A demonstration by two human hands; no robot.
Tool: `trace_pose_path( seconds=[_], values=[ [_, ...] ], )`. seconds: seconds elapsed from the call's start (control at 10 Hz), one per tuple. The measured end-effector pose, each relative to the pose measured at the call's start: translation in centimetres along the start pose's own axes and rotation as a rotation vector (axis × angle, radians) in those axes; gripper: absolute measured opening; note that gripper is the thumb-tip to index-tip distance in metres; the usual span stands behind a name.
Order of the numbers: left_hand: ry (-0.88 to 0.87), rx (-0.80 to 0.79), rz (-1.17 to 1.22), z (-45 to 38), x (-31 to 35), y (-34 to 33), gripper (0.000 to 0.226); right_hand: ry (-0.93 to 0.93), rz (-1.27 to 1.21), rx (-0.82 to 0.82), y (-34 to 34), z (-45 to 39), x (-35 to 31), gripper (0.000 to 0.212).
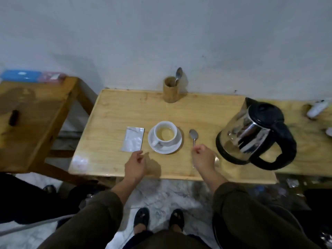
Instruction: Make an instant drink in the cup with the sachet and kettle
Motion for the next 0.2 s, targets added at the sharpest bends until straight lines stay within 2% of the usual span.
trace_pose_path(
  seconds=[0.1, 0.2],
  values=[
    [-0.063, -0.080, -0.001, 2.3, -2.1, 0.5, 0.026, 0.169, 0.015, -0.121, -0.9, 4.7, 0.2, 0.010],
    [-0.105, -0.213, -0.067, 5.0, -4.3, -1.1, 0.014, 0.196, 0.124, -0.367, -3.2, 8.8, 5.0, 0.020]
  ],
)
Point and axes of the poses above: each hand's wrist, its own z-axis away from the middle knuckle, its own y-axis out of the back of the hand, x = y × z, the point moved 7 cm from there along -z, towards the middle knuckle, and after that the axes turned 3 degrees about z, right-handed, at the moved point
